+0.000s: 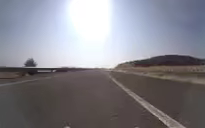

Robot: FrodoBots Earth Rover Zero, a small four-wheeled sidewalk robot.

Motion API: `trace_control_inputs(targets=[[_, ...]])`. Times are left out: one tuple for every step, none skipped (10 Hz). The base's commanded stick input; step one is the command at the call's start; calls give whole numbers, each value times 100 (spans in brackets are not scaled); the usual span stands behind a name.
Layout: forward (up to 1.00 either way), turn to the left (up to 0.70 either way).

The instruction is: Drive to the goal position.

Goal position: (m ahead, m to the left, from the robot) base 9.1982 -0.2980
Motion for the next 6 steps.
trace_control_inputs(targets=[[100,3],[100,3],[100,3],[100,3],[100,7],[100,13]])
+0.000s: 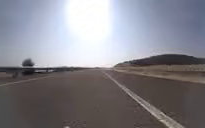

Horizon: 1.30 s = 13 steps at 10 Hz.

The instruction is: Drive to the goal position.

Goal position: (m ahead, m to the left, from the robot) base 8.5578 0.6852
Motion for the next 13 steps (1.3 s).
trace_control_inputs(targets=[[100,28],[100,17],[100,0],[100,0],[100,0],[100,0],[100,0],[100,0],[100,0],[100,0],[100,0],[100,0],[100,0]])
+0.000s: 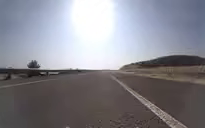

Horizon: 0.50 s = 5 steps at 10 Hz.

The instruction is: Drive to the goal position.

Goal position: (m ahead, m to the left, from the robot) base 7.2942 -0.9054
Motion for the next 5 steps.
trace_control_inputs(targets=[[100,0],[100,0],[100,0],[100,-1],[100,0]])
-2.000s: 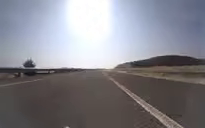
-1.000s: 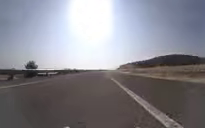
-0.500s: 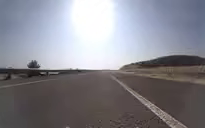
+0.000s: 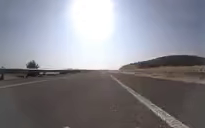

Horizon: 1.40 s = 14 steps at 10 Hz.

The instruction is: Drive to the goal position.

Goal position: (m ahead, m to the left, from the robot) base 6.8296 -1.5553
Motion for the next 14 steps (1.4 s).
trace_control_inputs(targets=[[100,0],[100,0],[100,0],[100,0],[100,0],[100,0],[100,0],[100,0],[100,0],[100,0],[100,0],[100,0],[100,0],[100,0]])
